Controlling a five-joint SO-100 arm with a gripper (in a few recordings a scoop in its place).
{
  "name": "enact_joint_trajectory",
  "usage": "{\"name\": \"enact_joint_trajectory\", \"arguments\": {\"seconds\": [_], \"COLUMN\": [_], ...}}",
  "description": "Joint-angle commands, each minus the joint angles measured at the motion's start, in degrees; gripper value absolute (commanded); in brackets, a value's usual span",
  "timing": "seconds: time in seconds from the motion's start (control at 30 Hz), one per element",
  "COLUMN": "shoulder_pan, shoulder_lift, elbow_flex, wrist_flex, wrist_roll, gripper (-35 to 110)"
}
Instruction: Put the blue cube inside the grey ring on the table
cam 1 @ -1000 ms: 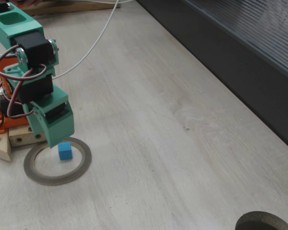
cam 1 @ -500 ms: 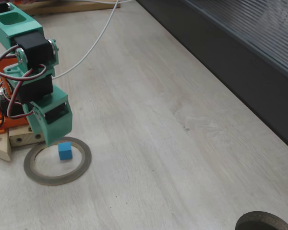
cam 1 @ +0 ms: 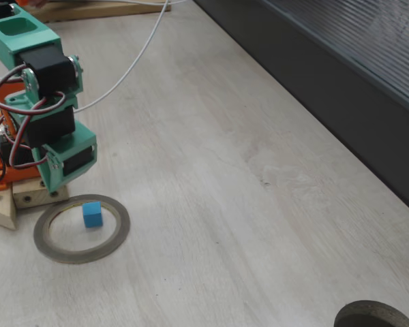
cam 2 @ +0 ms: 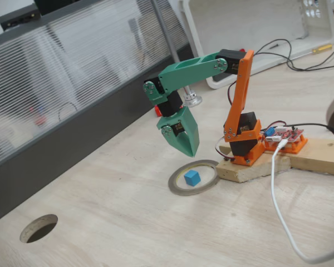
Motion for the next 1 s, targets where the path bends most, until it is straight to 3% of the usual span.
{"name": "enact_joint_trajectory", "arguments": {"seconds": [0.0,0.63,0.97], "shoulder_pan": [0.4,0.5,0.4], "shoulder_lift": [2.2,1.1,-10.6], "elbow_flex": [-0.1,-1.3,-16.8], "wrist_flex": [1.8,1.7,1.7], "wrist_roll": [0.9,0.6,0.8], "gripper": [0,0,0]}}
